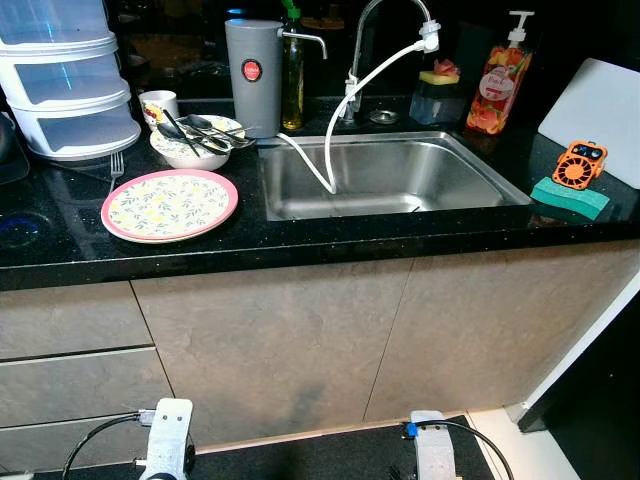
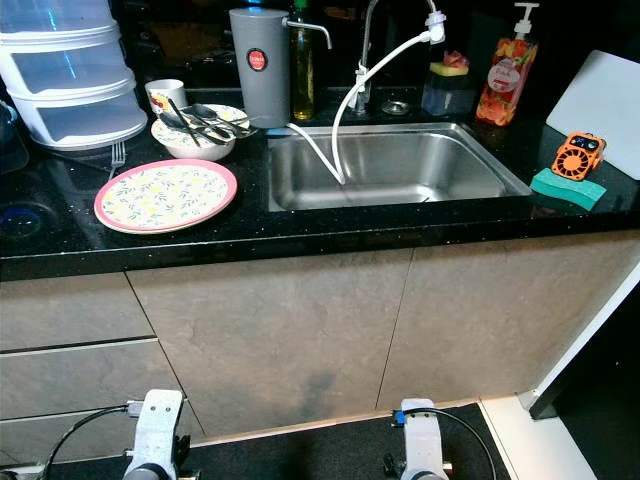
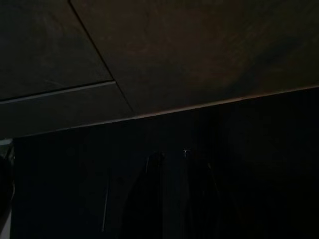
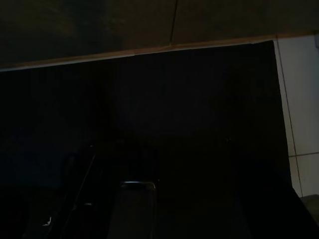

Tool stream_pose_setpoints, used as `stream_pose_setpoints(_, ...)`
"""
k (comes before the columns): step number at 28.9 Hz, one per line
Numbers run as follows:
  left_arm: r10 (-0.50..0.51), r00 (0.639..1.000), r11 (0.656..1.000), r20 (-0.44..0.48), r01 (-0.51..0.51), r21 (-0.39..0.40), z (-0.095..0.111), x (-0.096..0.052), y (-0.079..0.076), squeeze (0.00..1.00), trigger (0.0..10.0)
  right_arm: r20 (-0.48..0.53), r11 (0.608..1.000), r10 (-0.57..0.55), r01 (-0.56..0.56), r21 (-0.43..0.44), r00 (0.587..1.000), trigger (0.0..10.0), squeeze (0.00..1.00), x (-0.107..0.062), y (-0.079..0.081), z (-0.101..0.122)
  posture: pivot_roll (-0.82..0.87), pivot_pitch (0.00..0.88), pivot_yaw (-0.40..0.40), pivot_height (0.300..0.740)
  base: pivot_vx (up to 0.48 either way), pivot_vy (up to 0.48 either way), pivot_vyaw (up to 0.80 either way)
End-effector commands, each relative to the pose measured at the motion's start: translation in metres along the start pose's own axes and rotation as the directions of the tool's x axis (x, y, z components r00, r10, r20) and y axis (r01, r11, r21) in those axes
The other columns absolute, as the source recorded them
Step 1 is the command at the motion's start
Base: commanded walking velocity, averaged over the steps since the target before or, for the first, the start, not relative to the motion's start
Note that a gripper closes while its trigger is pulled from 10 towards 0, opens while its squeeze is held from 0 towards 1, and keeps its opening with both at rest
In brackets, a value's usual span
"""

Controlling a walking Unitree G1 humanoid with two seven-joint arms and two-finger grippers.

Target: Kitchen organization

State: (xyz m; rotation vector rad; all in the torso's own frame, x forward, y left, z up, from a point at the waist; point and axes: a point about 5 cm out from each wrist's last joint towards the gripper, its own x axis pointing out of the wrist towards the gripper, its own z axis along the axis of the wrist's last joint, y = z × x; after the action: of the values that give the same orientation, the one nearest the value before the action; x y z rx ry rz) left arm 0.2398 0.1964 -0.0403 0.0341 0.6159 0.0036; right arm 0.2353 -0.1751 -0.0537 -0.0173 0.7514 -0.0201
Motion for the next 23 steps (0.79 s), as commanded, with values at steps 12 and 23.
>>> stream_pose_setpoints(12, 0.051, 0.999, 0.998, -0.010, -0.051, 0.021, -0.006, -0.002, 0.002, 0.00, 10.0, -0.052, 0.996, -0.067, 0.063, -0.070, 0.996, 10.0, 0.00, -0.002, -0.007, -0.010, 0.00, 0.097, -0.025, 0.740, 0.000, 0.000, 0.00)
stream_pose_setpoints(23, 0.103, 0.994, 0.994, -0.021, -0.103, -0.027, -0.008, -0.004, 0.008, 0.00, 10.0, -0.042, 0.994, -0.072, 0.068, -0.081, 0.997, 10.0, 0.00, -0.002, -0.008, -0.008, -0.01, 0.126, -0.024, 0.740, 0.000, 0.000, 0.00)
